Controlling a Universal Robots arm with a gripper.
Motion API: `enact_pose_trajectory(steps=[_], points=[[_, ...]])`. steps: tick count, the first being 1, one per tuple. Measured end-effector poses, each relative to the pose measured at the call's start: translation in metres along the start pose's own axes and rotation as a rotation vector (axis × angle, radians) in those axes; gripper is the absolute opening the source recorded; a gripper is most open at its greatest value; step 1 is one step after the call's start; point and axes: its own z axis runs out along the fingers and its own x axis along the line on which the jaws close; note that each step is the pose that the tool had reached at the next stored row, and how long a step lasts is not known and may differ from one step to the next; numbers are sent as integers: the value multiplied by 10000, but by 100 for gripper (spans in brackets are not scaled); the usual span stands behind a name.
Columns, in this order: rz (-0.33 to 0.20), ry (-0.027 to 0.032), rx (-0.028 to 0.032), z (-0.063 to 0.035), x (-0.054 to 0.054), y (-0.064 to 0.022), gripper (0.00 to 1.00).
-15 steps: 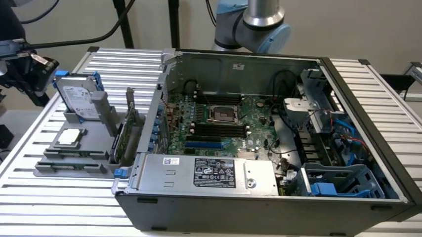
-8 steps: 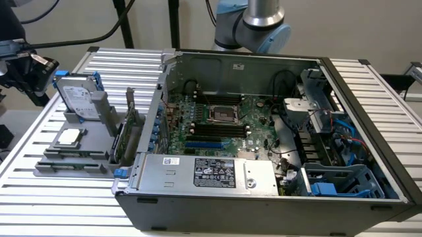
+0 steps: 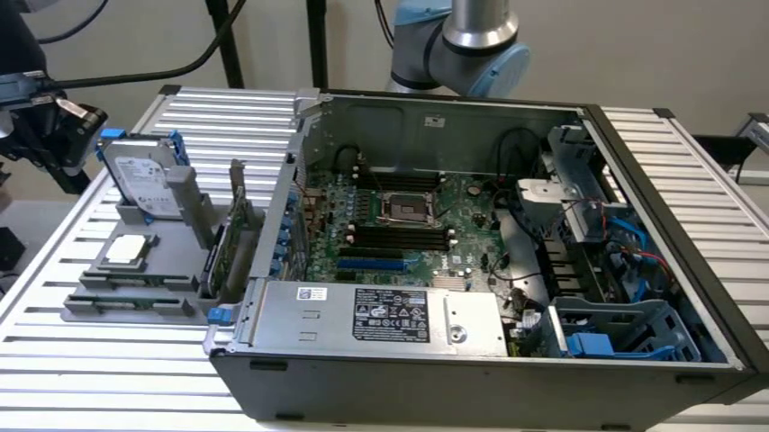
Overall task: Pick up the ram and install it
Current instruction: 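Pick up the ram and move it above insertion slot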
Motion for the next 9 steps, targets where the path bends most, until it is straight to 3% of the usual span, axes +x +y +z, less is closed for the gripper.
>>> enact_pose_trajectory(steps=[9], points=[[-1450,59,19,23,0,0,11]])
